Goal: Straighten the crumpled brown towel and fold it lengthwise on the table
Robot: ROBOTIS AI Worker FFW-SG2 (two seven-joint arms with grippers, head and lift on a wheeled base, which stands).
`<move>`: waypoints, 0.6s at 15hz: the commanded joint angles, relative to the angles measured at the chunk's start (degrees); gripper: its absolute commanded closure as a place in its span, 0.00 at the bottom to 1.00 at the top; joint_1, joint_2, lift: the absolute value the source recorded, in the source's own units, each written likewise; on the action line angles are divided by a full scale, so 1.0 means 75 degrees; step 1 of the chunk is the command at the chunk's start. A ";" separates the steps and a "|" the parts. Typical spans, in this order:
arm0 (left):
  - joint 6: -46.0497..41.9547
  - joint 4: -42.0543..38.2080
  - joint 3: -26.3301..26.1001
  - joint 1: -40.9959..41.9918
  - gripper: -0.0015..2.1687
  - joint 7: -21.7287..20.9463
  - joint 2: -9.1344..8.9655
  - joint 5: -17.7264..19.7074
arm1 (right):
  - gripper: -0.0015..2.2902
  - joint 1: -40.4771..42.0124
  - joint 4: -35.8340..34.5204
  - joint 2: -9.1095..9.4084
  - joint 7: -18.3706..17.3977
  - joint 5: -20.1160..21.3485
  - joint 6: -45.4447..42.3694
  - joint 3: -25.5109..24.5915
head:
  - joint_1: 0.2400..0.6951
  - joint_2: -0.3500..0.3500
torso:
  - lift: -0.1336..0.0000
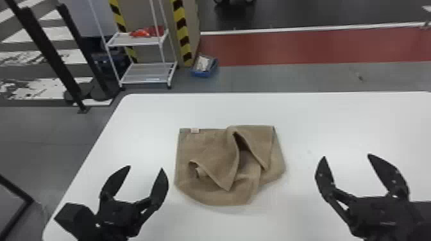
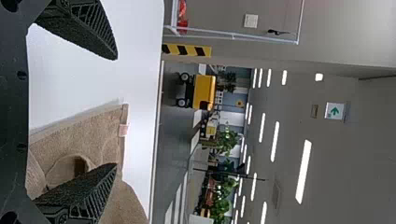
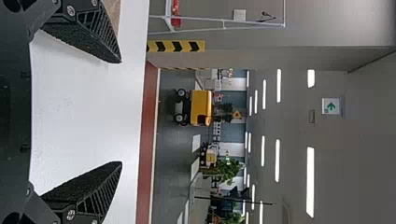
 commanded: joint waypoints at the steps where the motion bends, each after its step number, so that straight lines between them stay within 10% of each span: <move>1: 0.0090 0.0000 -0.0001 -0.0009 0.03 -0.0007 0.0000 0.0000 | 0.05 0.0000 0.0000 0.0007 0.0001 0.0007 0.0000 0.0005 | 1.00 0.70 | 0.10; 9: 0.0113 -0.0012 -0.0060 -0.0009 0.03 -0.0031 0.0000 -0.0012 | 0.05 0.0024 0.0012 0.0007 0.0001 0.0019 -0.0047 0.0029 | 1.00 0.70 | 0.10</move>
